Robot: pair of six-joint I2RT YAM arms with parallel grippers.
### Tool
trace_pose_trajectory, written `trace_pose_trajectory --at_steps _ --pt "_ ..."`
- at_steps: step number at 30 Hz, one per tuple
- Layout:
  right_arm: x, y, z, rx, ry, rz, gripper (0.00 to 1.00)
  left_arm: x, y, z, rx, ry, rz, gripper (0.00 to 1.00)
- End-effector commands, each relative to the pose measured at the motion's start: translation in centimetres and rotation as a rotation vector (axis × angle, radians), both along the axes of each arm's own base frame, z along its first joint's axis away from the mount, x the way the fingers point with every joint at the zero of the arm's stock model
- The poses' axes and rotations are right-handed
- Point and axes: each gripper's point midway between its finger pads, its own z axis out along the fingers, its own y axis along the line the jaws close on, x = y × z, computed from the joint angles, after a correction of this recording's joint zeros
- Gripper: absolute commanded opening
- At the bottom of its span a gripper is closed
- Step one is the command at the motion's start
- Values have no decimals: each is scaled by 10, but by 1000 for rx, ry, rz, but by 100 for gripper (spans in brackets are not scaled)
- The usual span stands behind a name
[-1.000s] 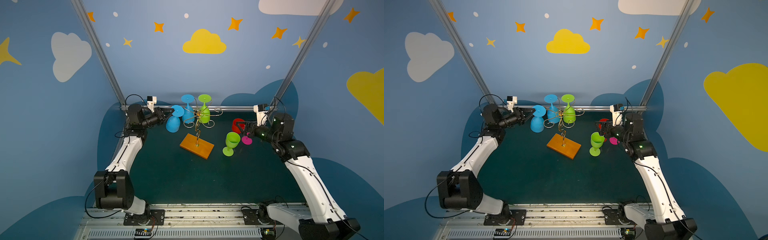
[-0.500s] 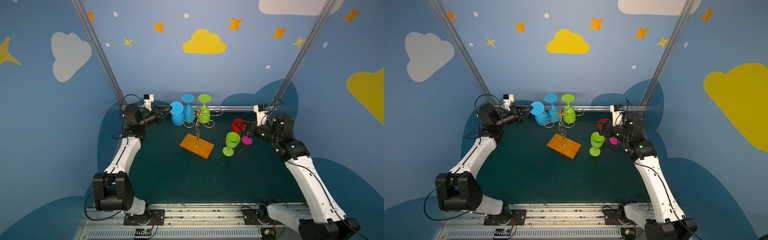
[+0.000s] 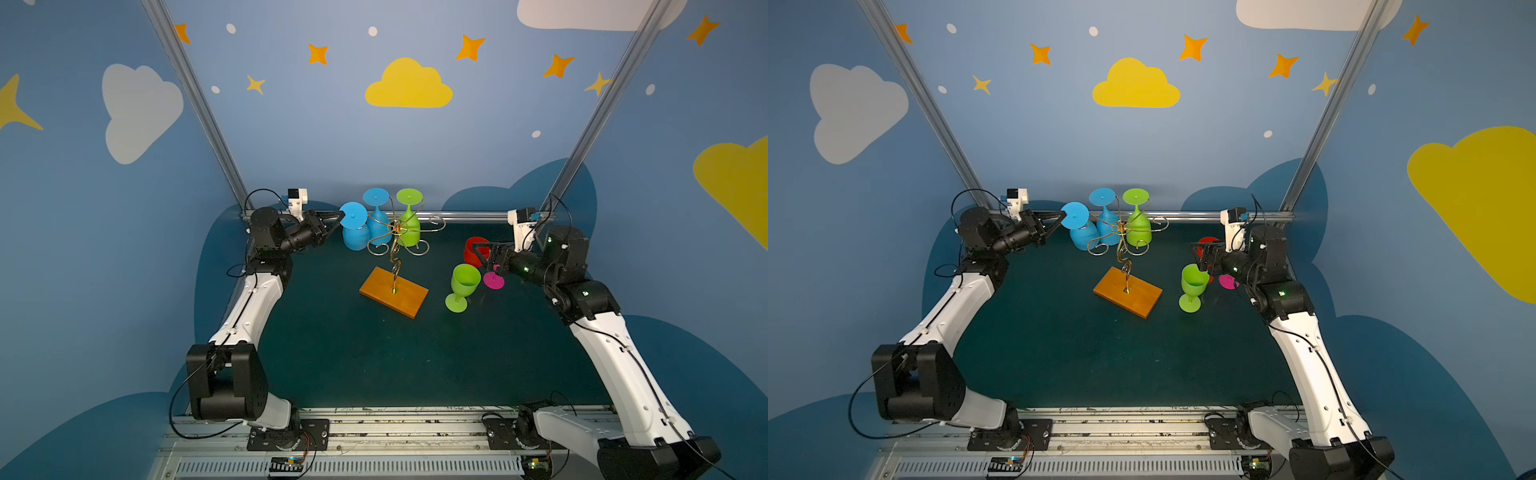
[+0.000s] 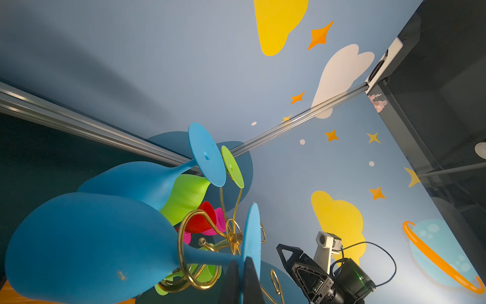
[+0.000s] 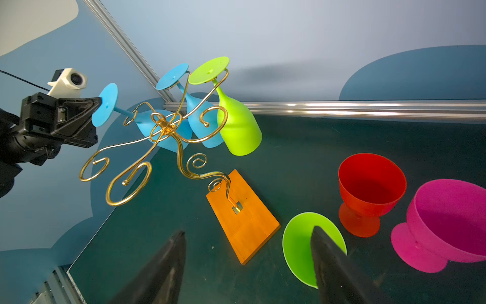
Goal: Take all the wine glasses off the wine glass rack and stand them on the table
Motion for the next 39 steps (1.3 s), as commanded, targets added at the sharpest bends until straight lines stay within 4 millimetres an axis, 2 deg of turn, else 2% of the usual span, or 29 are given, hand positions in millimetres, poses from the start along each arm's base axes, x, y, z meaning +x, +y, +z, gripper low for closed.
trace_pose_trajectory --at_steps 1,21,30,39 --pt "-5 0 12 15 -42 10 74 6 -5 11 5 -34 -4 4" --pt "-8 -2 10 6 -44 3 74 16 -20 13 7 -34 -27 4" --pt "-9 -3 10 7 -43 2 74 4 -29 13 16 -36 -78 4" --pt "-9 -3 10 8 -47 3 74 -11 -34 3 35 -21 -110 4"
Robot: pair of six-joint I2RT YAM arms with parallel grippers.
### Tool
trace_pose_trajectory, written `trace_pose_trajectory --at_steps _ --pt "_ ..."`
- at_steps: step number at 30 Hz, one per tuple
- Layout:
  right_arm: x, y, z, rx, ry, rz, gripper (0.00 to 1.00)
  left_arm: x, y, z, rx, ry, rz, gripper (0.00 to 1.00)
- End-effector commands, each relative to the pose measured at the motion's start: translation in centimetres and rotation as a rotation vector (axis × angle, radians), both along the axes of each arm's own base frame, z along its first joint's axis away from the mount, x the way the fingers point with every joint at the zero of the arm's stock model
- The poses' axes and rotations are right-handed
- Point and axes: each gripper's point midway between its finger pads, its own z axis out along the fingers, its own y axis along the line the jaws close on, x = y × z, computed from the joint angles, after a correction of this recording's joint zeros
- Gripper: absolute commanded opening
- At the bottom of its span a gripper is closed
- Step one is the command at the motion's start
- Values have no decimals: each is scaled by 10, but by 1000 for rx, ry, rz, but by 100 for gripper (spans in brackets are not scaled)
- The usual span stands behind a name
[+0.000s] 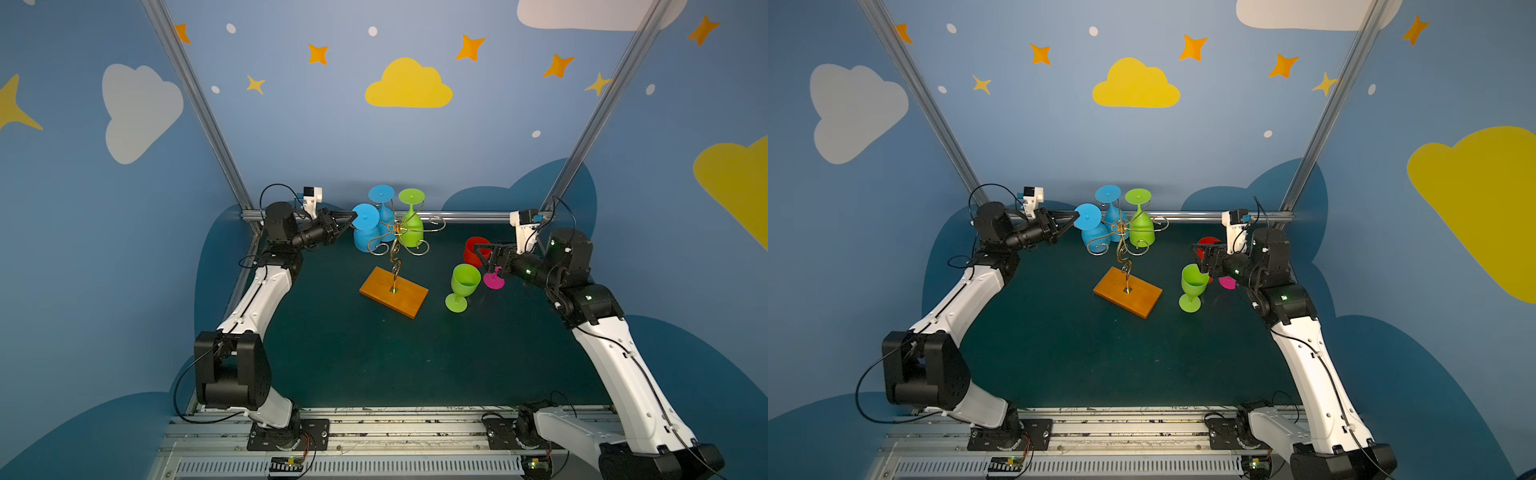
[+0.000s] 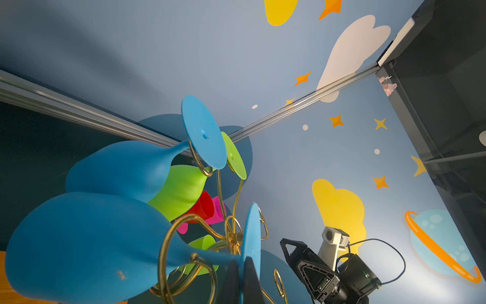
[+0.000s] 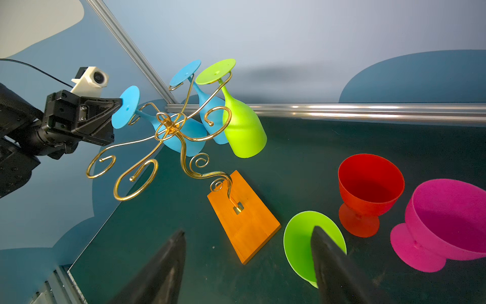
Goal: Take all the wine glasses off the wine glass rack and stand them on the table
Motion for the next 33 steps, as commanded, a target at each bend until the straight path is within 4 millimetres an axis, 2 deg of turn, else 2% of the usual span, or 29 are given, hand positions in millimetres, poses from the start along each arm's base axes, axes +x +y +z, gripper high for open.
trace_pose_trajectory --at_steps 1,9,13,18,20,22,24,28,30,33 --pt "-3 -1 6 4 -30 3 74 -17 -4 10 17 -48 -36 4" --pt "-4 -2 7 2 -32 1 74 -36 -2 3 52 -49 -33 4" --pt "-4 -2 8 2 -36 0 74 -45 7 -4 64 -35 -9 4" --pt "-4 -2 10 0 -41 -1 74 -59 30 -11 74 -24 47 4" --pt "-4 -2 11 1 -46 0 74 -63 46 -16 93 -13 103 4" --pt "-5 -3 13 2 -51 0 74 -65 71 -14 105 -20 186 4" --pt "-5 -3 15 0 -60 2 74 -67 94 -2 90 -51 255 3" --pt "-5 -2 19 1 -70 6 74 -70 136 36 46 -129 364 4" --pt "-5 -2 22 3 -80 8 74 -70 145 58 47 -173 389 4" --pt "-5 -1 31 4 -111 14 74 -66 148 89 44 -231 388 4"
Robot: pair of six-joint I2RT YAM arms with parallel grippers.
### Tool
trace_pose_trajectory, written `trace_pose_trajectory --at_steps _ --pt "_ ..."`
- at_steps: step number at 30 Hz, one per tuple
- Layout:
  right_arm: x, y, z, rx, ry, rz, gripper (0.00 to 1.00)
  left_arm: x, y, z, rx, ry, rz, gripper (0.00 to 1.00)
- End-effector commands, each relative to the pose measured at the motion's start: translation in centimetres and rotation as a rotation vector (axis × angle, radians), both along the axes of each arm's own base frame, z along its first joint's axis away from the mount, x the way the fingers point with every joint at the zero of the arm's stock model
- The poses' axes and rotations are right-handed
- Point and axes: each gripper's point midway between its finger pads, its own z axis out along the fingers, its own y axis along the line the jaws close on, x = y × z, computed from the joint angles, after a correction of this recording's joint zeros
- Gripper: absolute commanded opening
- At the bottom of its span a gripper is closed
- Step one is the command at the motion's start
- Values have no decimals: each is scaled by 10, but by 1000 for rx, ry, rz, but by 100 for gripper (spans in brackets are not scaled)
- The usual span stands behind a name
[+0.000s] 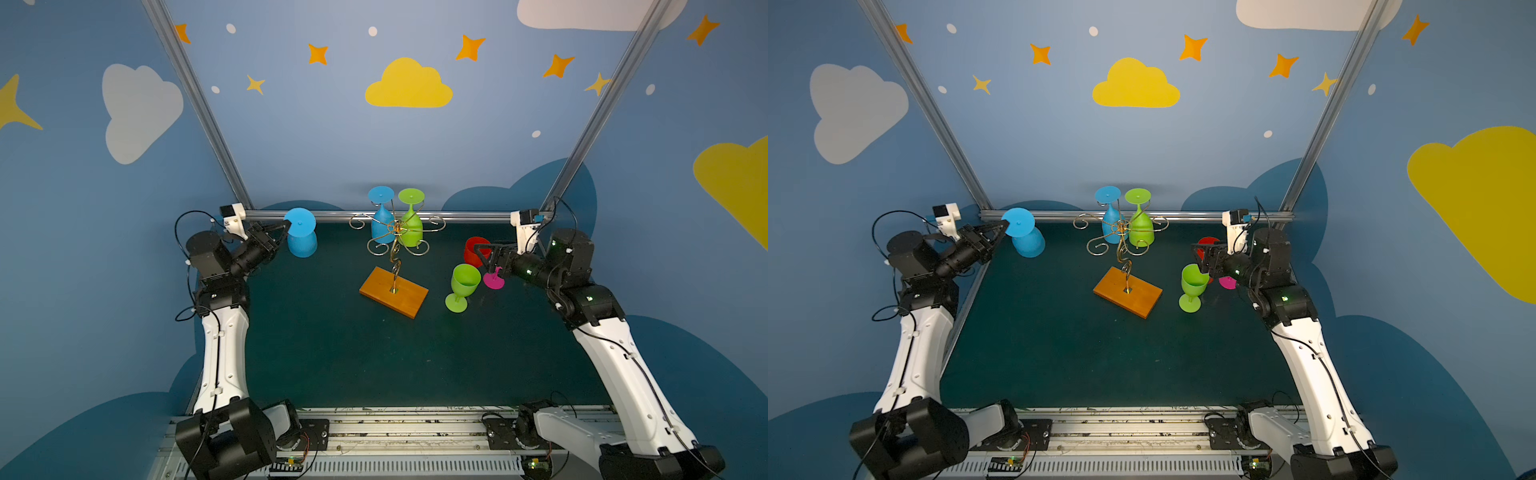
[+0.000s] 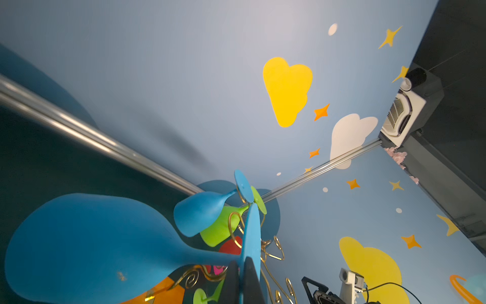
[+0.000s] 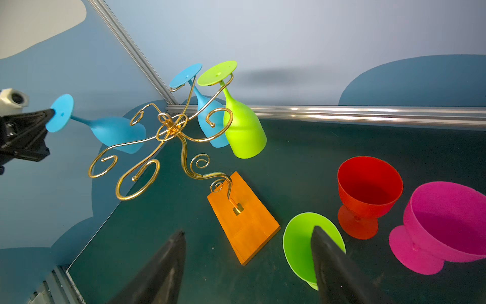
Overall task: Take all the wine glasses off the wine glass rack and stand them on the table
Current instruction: 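Lift the blue glass off the rack with the left gripper while the right gripper approaches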
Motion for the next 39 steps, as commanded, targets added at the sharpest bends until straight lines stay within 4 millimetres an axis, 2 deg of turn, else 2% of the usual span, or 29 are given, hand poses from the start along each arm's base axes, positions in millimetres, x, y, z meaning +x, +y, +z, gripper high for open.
trace_pose_trajectory --at_steps 1,4,7,13,15,21,24,31,39 --pt "-4 0 30 8 -105 14 74 -3 -6 54 13 -138 -37 4" --pt "-3 2 40 16 -139 25 74 4 -17 77 -16 -187 -107 4" --pt "-2 5 52 21 -181 42 74 8 -42 91 -7 -207 -200 3" --pt "1 13 78 18 -281 93 74 2 -80 119 5 -264 -343 4" --pt "-1 20 89 24 -329 134 74 -2 -100 124 22 -277 -402 3" --pt "-6 42 109 -27 -452 225 75 -6 -164 127 31 -278 -619 4" --pt "-13 58 117 -74 -522 280 75 -5 -185 129 4 -269 -720 4" --pt "-26 86 124 -156 -678 379 78 -3 -222 125 -18 -248 -857 4" --pt "-17 100 112 -283 -809 424 85 -9 -252 118 -44 -220 -956 4"
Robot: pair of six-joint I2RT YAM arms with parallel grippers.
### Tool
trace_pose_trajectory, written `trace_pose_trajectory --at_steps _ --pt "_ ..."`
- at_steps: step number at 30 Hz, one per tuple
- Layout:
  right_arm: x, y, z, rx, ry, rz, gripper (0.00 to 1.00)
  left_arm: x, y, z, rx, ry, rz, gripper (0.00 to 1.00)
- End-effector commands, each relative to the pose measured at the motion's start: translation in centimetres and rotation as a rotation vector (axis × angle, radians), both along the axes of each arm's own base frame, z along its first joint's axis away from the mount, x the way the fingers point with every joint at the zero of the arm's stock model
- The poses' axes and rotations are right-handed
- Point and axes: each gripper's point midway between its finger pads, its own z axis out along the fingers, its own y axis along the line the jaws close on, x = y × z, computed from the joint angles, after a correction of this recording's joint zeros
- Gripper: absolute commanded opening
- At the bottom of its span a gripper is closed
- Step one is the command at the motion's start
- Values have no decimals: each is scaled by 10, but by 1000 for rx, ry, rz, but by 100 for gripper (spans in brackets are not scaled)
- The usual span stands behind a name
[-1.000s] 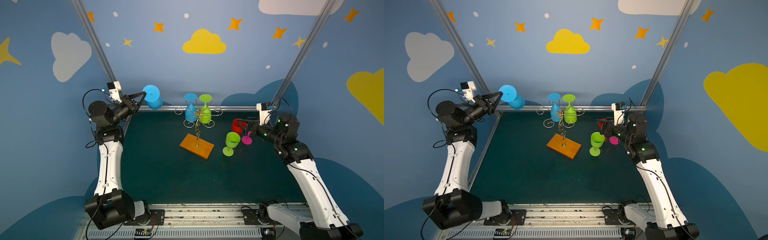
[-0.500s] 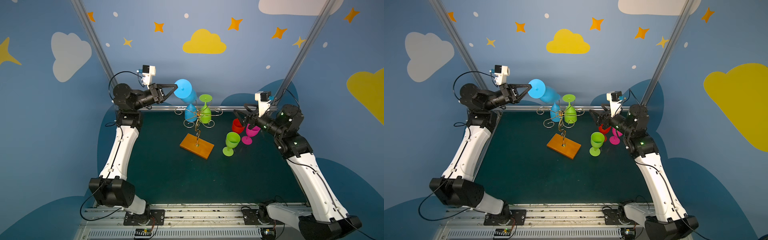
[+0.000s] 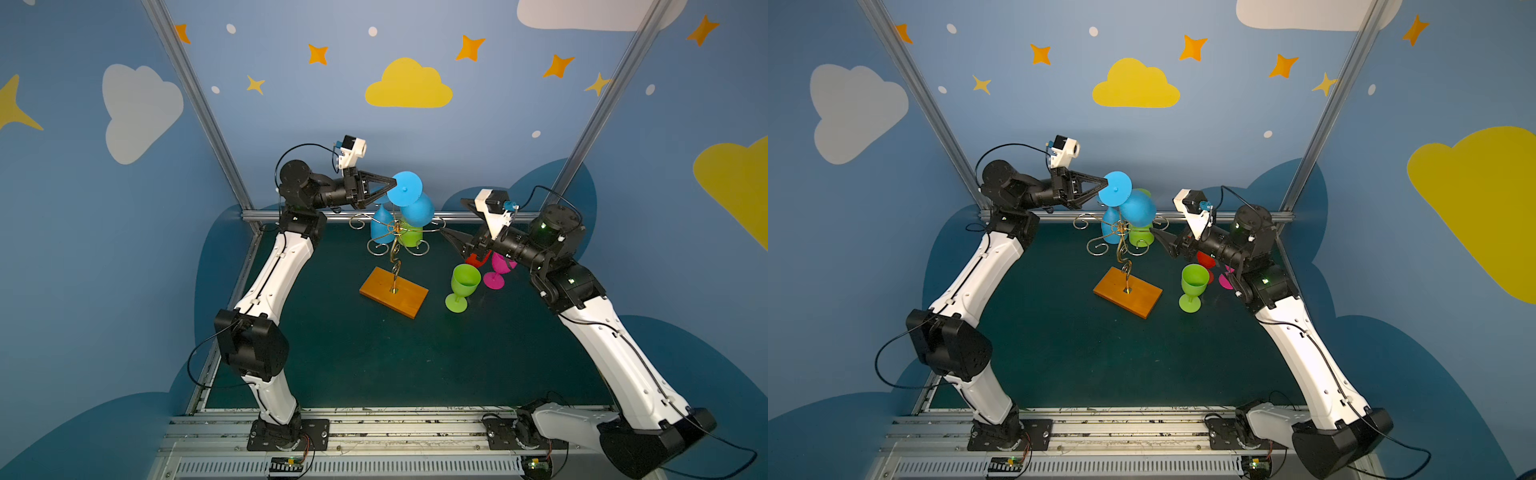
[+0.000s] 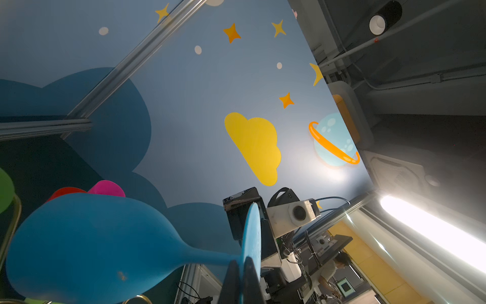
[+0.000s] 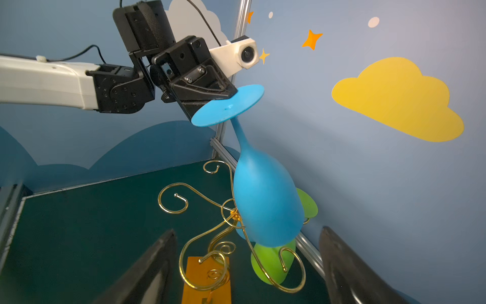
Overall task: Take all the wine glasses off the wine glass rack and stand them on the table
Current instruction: 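Lift the blue glass off the rack with the left gripper while the right gripper approaches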
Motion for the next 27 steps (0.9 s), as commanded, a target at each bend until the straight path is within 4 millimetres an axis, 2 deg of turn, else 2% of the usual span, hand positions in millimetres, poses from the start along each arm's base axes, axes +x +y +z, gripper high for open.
trace_pose_trajectory --at_steps 1,14,27 --pt "0 3 8 -47 -152 12 86 -18 -4 19 -20 -81 -45 4" --pt "15 22 4 -86 -165 89 88 -33 -20 22 -29 -83 -101 4" --pt "36 38 -3 -104 -139 111 88 -44 -24 28 -42 -91 -126 4"
